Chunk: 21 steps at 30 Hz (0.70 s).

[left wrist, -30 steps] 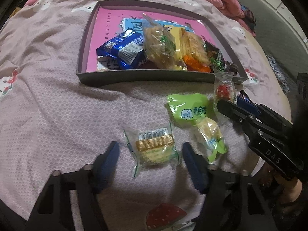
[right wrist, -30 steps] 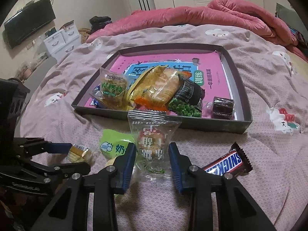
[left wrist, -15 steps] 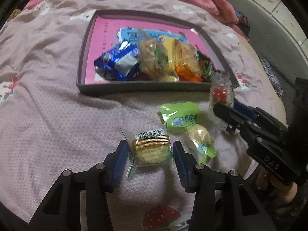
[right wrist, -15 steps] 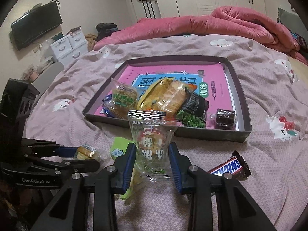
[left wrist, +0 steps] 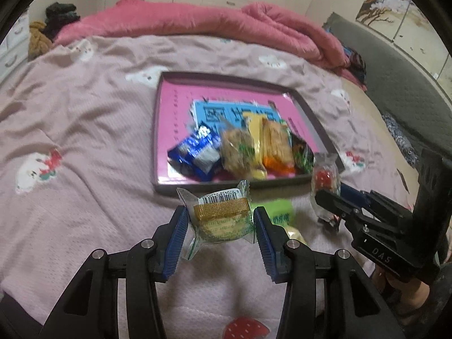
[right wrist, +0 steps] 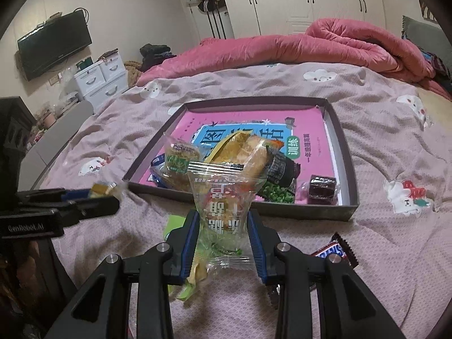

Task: Organize snacks
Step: 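Carry the cake packet and candy packet over the pink tray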

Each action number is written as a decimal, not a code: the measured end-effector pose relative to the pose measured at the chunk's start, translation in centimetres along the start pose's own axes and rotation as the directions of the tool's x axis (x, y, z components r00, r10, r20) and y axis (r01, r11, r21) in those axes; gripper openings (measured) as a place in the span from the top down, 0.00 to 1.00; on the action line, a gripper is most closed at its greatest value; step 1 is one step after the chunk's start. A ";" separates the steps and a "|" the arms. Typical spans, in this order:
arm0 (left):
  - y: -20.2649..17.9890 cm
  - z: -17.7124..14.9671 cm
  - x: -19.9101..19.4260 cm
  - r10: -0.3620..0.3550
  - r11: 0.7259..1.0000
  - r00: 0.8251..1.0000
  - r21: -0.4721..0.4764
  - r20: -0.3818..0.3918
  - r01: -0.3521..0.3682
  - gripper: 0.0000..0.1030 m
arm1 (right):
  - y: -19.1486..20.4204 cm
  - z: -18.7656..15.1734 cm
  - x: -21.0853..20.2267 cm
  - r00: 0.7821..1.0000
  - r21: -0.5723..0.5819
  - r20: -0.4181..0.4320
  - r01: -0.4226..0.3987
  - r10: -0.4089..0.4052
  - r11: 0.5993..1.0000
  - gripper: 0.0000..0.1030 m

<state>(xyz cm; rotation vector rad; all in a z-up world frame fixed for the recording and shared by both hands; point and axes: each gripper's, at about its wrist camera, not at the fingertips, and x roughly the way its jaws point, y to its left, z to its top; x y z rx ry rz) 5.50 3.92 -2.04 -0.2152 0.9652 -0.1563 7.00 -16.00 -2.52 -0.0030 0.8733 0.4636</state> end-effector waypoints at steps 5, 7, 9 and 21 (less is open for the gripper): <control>1.0 0.4 -0.5 0.021 1.000 0.999 -0.013 0.032 -0.021 0.52 | -0.4 0.2 -0.2 1.000 0.016 0.010 0.009 -0.009 1.000 0.66; 1.3 0.5 -0.6 0.031 0.999 0.999 -0.018 0.041 -0.031 0.52 | -0.5 0.4 -0.3 1.000 0.016 0.018 0.019 -0.020 1.000 0.66; 1.5 0.7 -0.6 0.042 0.999 0.998 -0.023 0.051 -0.041 0.52 | -0.6 0.6 -0.4 0.999 0.013 0.028 0.032 -0.032 0.999 0.66; 2.8 1.6 -0.3 0.080 0.996 0.993 -0.050 0.086 -0.076 0.52 | -1.6 1.6 -0.8 0.996 0.040 0.066 0.062 -0.065 0.997 0.66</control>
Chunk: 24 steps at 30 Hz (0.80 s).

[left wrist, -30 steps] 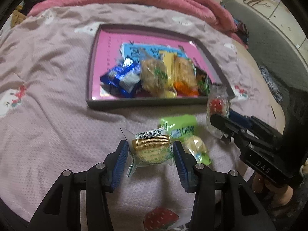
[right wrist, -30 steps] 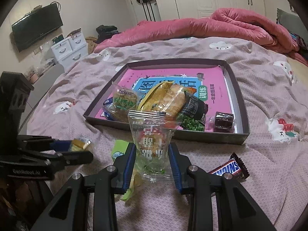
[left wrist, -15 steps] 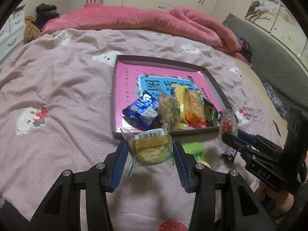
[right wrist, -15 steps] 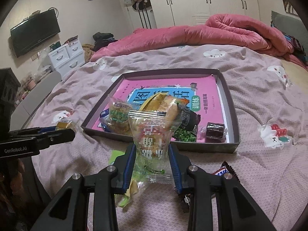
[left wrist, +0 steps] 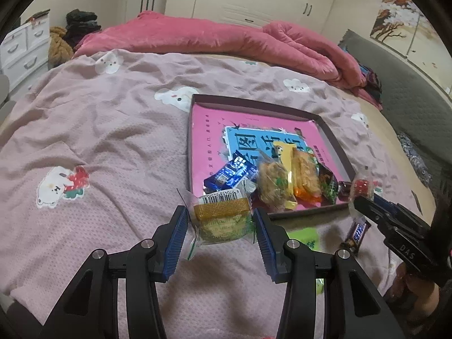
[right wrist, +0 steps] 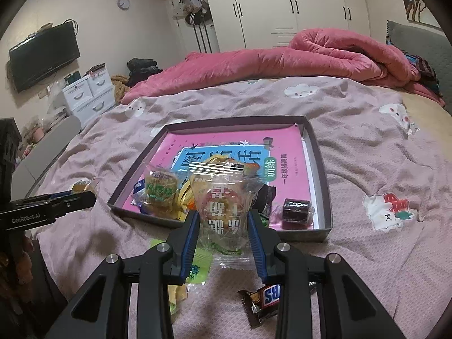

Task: Organize snacks
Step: 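Carry the cake packet and candy packet over the pink tray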

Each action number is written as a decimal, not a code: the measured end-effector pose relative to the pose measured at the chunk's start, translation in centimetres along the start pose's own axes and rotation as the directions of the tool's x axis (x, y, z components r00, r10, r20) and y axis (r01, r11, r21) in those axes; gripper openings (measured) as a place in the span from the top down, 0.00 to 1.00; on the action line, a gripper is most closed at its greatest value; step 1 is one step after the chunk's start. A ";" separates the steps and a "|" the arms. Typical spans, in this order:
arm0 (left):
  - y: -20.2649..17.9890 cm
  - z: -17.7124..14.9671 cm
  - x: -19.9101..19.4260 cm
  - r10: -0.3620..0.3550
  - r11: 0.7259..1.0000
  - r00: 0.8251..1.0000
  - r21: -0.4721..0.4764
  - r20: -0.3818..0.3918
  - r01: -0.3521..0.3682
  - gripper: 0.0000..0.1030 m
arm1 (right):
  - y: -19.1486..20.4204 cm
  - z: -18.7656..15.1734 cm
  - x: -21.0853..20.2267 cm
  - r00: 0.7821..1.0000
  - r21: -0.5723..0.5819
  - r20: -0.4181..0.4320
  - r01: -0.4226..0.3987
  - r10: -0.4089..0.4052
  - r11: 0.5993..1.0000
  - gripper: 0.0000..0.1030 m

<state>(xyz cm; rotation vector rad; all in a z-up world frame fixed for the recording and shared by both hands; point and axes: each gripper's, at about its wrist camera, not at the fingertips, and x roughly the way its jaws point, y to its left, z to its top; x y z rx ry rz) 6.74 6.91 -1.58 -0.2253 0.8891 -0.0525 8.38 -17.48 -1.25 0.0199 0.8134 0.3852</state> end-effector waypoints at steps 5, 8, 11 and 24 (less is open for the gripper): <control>0.1 0.5 0.3 0.001 1.000 1.000 -0.009 0.013 -0.001 0.52 | -0.1 0.3 0.0 1.000 0.004 0.012 0.009 -0.009 1.000 0.66; 0.1 0.9 0.6 0.004 1.000 1.000 -0.008 0.020 -0.004 0.52 | -0.1 0.6 0.0 1.000 0.007 0.020 0.014 -0.014 1.000 0.66; 0.1 1.3 1.1 0.005 1.000 1.000 -0.013 0.020 -0.005 0.52 | 0.0 0.9 0.2 1.000 0.006 0.024 0.017 -0.017 1.000 0.66; 0.4 2.1 3.8 0.028 1.000 0.999 -0.013 0.022 -0.027 0.52 | -0.4 2.1 0.8 0.999 0.025 0.042 0.033 -0.034 0.999 0.66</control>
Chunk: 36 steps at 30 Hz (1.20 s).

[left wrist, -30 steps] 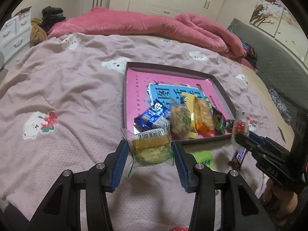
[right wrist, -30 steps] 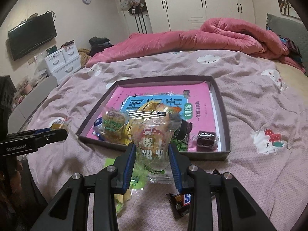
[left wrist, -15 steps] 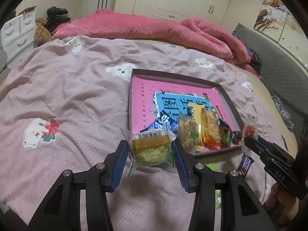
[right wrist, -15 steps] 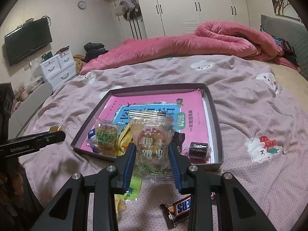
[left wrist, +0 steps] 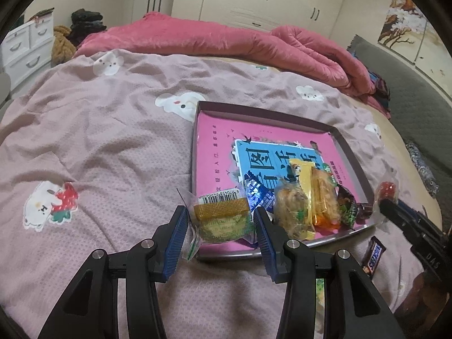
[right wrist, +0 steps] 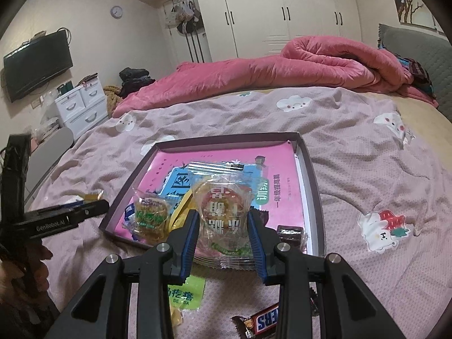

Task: Organize snacks
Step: 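Carry the cake packet and candy packet over the pink tray, then lower both packets into the tray and open both tools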

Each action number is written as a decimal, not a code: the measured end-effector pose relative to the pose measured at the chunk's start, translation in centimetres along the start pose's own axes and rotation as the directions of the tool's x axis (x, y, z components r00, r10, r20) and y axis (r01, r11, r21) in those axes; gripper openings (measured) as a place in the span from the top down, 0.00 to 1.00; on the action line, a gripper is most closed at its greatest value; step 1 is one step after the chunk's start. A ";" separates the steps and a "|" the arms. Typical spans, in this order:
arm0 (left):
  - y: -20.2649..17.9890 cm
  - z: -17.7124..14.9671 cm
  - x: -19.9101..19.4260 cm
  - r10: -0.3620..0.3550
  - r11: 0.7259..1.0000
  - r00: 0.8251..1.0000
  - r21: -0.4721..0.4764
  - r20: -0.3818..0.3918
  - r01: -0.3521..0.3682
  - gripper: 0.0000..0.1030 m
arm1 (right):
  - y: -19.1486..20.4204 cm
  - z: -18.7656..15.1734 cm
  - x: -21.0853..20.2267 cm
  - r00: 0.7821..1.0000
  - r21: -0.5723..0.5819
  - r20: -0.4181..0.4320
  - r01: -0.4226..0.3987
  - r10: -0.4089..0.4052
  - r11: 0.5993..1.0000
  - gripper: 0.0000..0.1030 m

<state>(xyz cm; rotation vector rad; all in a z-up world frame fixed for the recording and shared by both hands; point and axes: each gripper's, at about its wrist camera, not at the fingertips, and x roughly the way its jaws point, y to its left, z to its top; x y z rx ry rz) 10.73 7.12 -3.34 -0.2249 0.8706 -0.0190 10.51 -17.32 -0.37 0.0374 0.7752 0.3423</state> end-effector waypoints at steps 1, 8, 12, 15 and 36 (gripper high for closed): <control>-0.1 0.0 0.2 0.001 1.000 1.000 0.005 -0.002 -0.001 0.52 | 0.0 0.1 0.1 1.000 0.001 0.000 0.002 -0.002 1.000 0.66; -0.7 -0.1 1.7 -0.016 1.000 1.000 0.020 -0.018 0.017 0.52 | 0.6 0.5 1.2 1.000 -0.008 -0.014 -0.006 0.006 1.000 0.66; -1.0 -0.1 2.4 -0.023 0.999 0.999 0.025 -0.030 0.024 0.52 | 0.9 0.6 2.0 1.000 -0.005 -0.024 -0.012 0.012 1.000 0.66; -1.1 -0.2 2.8 -0.029 0.999 0.999 0.025 -0.042 0.030 0.52 | 1.1 0.6 2.4 0.999 -0.007 -0.030 -0.015 0.015 1.000 0.66; -1.5 0.0 3.4 -0.030 0.999 0.999 0.035 -0.040 0.032 0.52 | 1.7 0.9 5.2 0.997 -0.030 -0.073 0.001 -0.003 1.000 0.65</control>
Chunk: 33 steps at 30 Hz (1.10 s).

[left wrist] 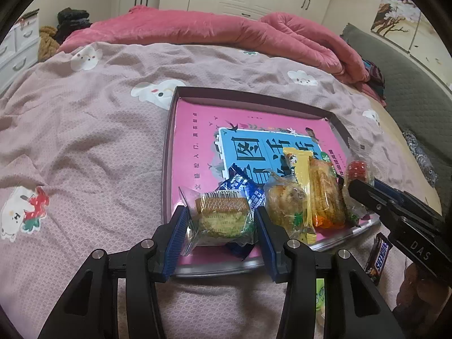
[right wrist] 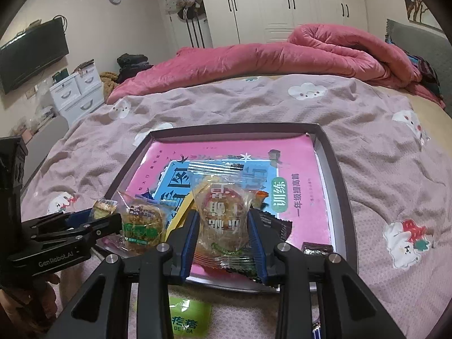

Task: Organize snacks
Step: 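Lower both packets into the tray and open both tools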

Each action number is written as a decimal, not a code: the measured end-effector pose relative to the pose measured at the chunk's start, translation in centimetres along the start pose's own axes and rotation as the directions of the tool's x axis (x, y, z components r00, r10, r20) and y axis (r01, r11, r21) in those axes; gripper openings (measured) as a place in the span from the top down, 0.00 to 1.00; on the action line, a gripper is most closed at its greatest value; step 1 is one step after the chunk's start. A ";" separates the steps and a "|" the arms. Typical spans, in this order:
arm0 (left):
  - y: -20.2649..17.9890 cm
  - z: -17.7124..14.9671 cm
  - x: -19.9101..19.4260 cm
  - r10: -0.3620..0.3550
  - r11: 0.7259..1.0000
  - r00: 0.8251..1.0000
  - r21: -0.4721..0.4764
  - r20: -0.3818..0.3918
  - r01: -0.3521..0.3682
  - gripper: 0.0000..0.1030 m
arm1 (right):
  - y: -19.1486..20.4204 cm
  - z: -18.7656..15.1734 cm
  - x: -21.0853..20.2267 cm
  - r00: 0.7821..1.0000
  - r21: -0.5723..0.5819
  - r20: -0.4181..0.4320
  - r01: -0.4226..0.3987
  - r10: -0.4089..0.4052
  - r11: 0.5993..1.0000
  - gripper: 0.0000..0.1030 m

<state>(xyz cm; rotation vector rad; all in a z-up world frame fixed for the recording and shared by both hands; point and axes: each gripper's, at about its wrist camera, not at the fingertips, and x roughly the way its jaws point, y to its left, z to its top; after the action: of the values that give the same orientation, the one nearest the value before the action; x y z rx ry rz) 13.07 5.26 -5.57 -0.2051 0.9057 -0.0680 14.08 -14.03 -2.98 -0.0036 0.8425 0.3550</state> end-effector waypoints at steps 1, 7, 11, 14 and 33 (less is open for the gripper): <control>0.0 0.0 0.0 -0.001 1.000 1.000 0.000 0.000 0.001 0.52 | 0.1 0.0 0.1 1.000 -0.003 -0.003 0.000 0.000 1.000 0.65; 0.0 0.0 0.0 0.000 1.000 1.000 -0.001 -0.001 0.000 0.51 | 1.0 -0.1 0.4 1.000 -0.040 -0.004 0.003 -0.003 0.999 0.65; 0.0 0.0 0.0 -0.002 1.000 1.000 -0.003 -0.001 0.002 0.51 | 1.0 -0.1 0.5 1.000 -0.034 -0.007 0.009 -0.009 0.999 0.65; 0.0 0.0 0.1 -0.004 1.000 1.000 -0.007 -0.002 0.004 0.51 | 0.8 -0.1 0.4 1.000 -0.026 -0.005 0.019 -0.019 0.999 0.65; -0.1 -0.1 0.0 -0.024 1.000 1.000 0.001 -0.003 0.024 0.49 | -0.8 -0.5 -1.9 1.000 0.029 0.024 0.018 -0.019 0.999 0.63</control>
<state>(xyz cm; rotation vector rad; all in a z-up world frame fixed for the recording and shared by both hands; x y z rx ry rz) 13.05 5.12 -5.60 -0.2153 0.9065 -0.0910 12.82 -15.44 -2.02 0.0197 0.8235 0.3251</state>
